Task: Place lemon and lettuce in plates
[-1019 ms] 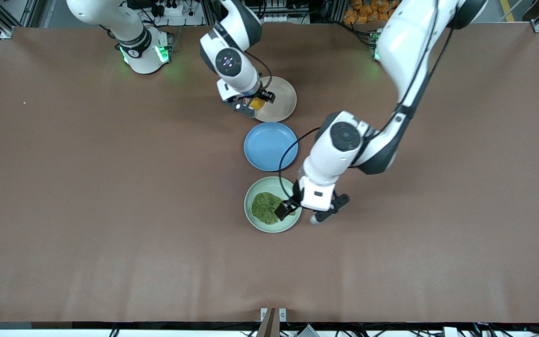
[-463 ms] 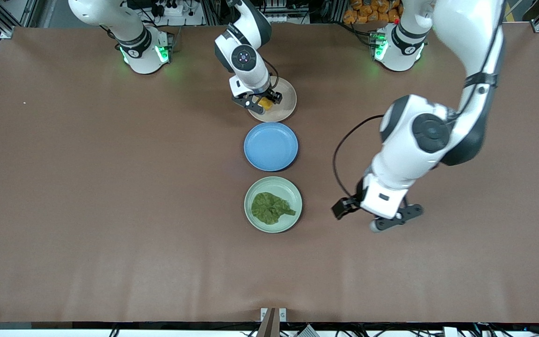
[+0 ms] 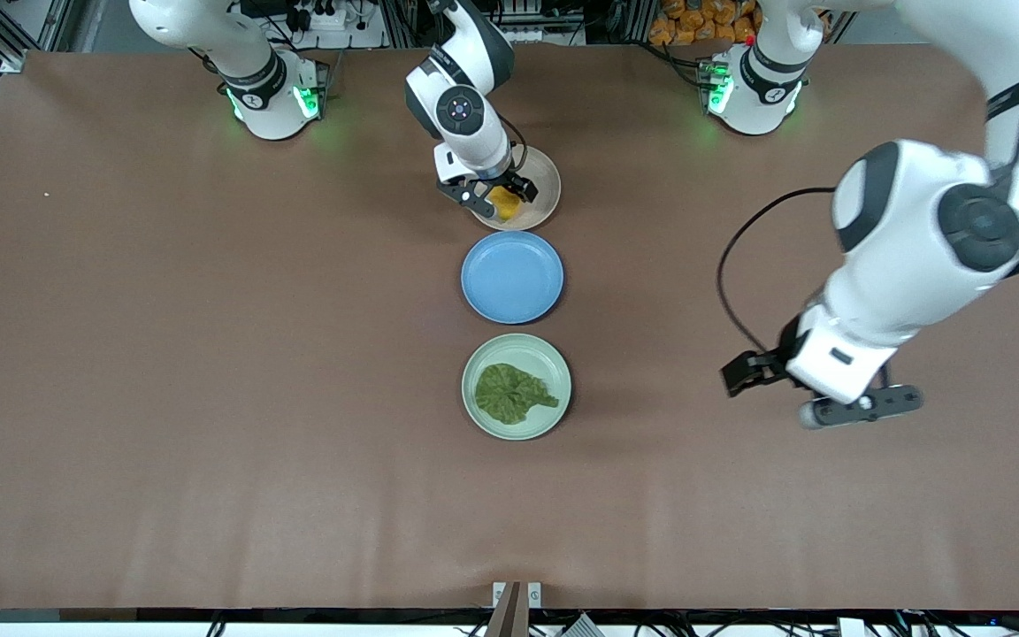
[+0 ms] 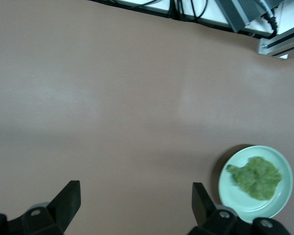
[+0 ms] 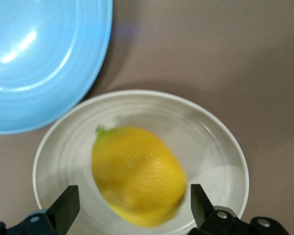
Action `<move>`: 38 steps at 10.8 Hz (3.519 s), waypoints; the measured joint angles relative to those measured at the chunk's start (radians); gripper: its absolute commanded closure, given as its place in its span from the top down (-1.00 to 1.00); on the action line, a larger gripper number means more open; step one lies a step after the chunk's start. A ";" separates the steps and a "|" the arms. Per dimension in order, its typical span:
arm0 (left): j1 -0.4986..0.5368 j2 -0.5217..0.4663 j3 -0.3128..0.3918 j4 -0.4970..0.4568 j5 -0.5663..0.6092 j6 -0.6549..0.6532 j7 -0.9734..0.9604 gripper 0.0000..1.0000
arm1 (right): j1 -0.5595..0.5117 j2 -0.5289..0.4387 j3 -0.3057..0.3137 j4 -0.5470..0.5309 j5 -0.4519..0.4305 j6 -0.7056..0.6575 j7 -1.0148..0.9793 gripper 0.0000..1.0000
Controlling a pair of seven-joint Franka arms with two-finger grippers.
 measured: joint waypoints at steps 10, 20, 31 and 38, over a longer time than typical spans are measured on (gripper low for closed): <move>0.133 -0.192 0.002 -0.001 0.000 -0.255 0.173 1.00 | -0.069 -0.001 -0.245 0.003 -0.112 -0.020 -0.215 1.00; 0.150 -0.309 -0.002 -0.002 -0.001 -0.387 0.173 1.00 | -0.360 0.006 -0.328 0.017 -0.136 -0.030 -0.805 1.00; 0.173 -0.365 0.021 -0.010 -0.002 -0.477 0.265 1.00 | -0.909 0.035 -0.133 0.079 -0.269 -0.032 -1.322 1.00; 0.149 -0.377 0.040 -0.012 0.050 -0.477 0.364 1.00 | -1.059 -0.186 -0.048 0.110 -0.431 -0.298 -1.323 1.00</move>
